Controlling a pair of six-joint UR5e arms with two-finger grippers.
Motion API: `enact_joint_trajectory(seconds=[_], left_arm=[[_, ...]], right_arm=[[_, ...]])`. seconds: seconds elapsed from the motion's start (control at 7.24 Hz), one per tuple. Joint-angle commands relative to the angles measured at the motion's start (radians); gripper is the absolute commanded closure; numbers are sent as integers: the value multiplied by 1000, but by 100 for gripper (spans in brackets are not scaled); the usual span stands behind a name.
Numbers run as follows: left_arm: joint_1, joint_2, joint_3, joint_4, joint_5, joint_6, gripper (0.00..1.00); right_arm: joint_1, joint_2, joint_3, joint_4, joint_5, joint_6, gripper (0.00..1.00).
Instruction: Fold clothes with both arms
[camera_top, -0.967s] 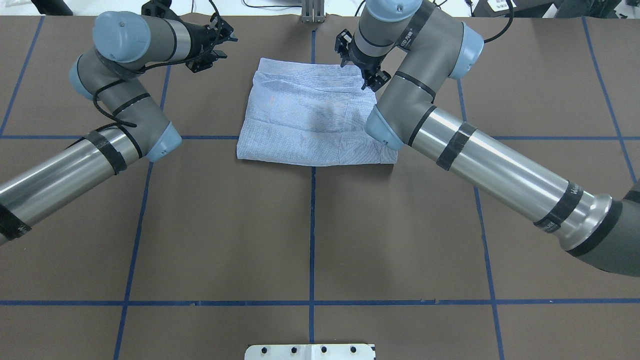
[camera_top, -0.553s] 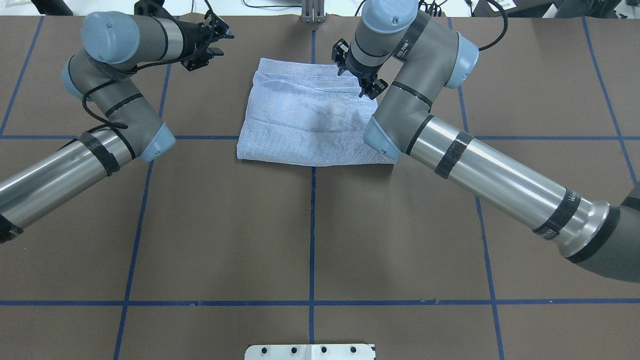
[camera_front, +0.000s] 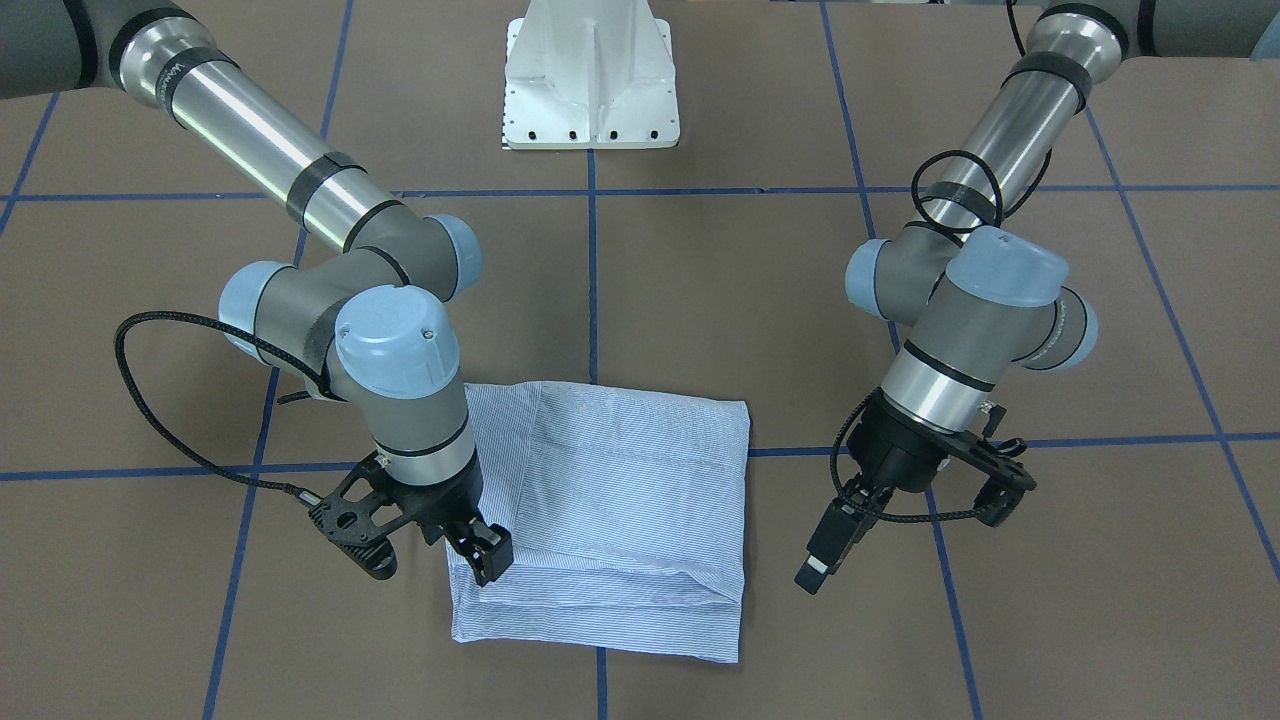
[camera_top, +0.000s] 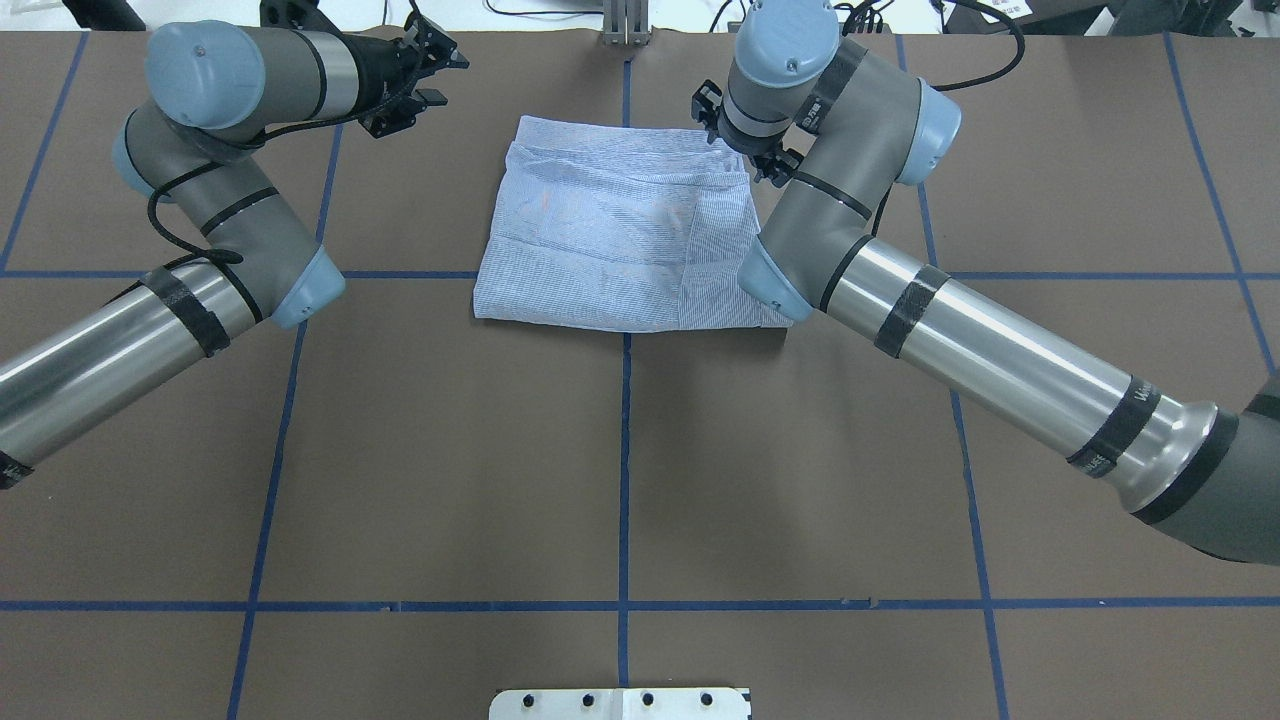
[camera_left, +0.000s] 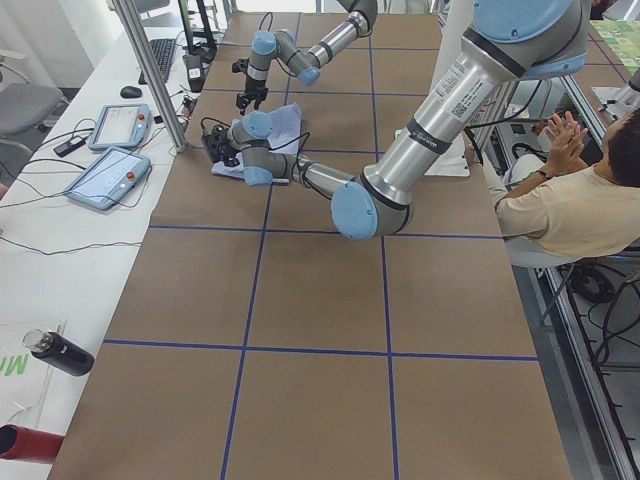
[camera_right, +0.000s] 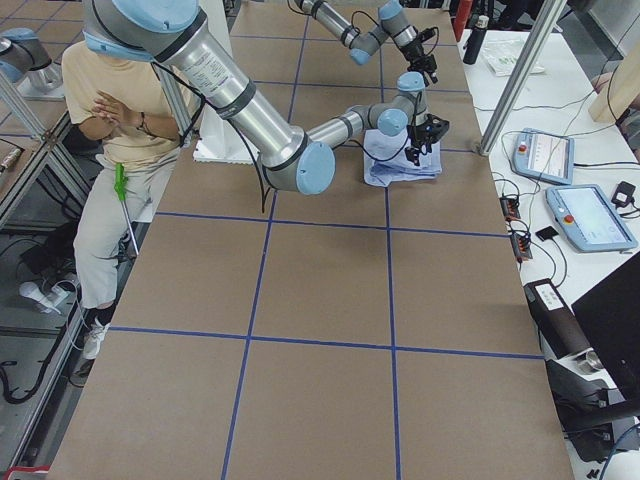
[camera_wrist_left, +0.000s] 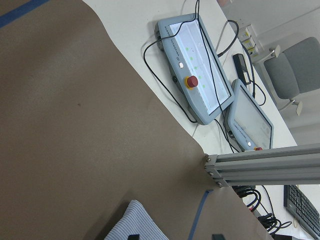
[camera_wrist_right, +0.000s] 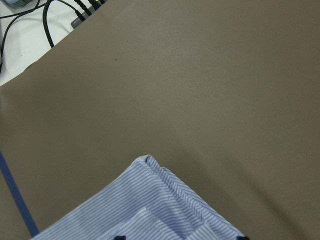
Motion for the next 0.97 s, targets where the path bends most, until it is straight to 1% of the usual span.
enact_joint_trajectory(seconds=[0.0, 0.14, 0.28, 0.41, 0.55, 0.83], left_arm=[[1, 5, -1, -1, 1, 0, 42], [1, 5, -1, -1, 1, 0, 42], [1, 5, -1, -1, 1, 0, 42], [1, 5, -1, -1, 1, 0, 41], [2, 5, -1, -2, 1, -5, 41], [5, 5, -1, -2, 1, -9, 40]], right_arm=[[19, -4, -85, 175, -12, 139, 20], [12, -22, -100, 229, -12, 154, 21], [5, -37, -100, 257, -12, 154, 22], [-2, -42, -100, 256, -12, 154, 27], [-8, -51, -88, 256, -10, 155, 29], [-10, -54, -45, 252, -7, 163, 30]])
